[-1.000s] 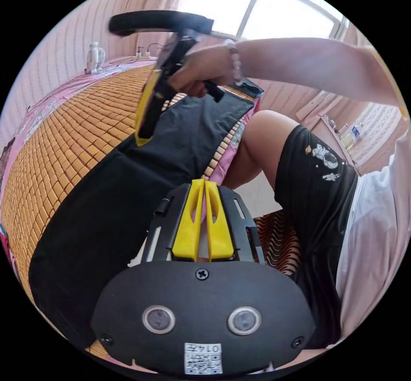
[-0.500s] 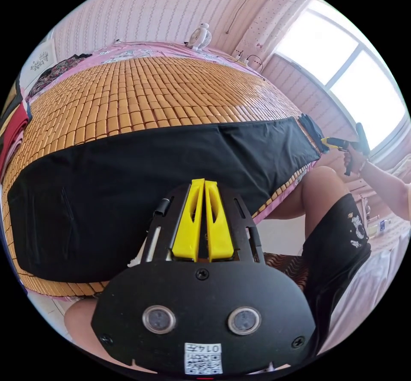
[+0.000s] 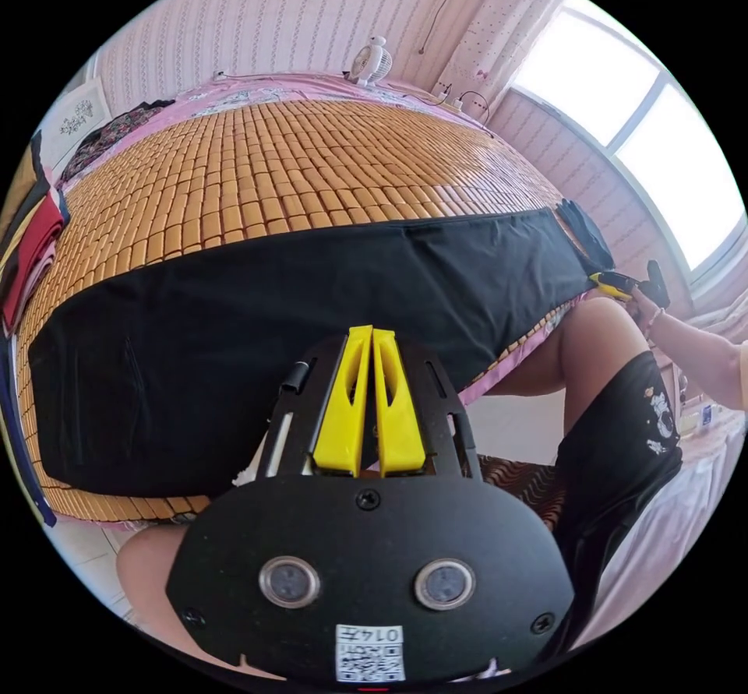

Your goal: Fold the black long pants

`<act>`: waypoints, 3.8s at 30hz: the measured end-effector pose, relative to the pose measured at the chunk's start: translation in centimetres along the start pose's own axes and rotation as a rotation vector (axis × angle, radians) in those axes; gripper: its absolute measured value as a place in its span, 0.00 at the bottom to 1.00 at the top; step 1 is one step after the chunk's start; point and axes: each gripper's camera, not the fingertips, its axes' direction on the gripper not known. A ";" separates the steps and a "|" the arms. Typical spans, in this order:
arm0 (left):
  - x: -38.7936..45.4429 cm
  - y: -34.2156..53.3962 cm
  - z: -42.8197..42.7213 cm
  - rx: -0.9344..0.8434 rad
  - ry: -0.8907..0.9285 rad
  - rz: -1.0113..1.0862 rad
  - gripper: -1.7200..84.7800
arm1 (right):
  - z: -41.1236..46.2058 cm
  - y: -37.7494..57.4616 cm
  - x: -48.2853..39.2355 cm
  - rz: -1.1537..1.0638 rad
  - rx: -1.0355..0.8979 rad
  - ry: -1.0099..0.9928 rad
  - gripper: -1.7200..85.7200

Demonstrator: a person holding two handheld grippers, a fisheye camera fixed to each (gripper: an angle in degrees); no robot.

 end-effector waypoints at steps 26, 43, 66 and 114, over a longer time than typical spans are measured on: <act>-7.5 -0.1 -12.9 0.393 0.054 -0.041 0.01 | -11.5 7.8 -38.0 -1.089 0.270 -0.499 0.05; -15.9 7.3 -15.5 0.018 -0.361 -0.183 0.01 | 19.1 21.1 -51.2 -1.068 -0.474 -0.379 0.11; -19.5 6.9 -11.0 0.117 -0.024 -0.247 0.01 | 27.4 14.9 -68.0 -1.173 -0.369 -0.355 0.09; -15.7 5.9 -13.8 0.085 -0.051 -0.228 0.05 | 32.7 15.3 -78.8 -1.531 -0.461 -0.352 0.06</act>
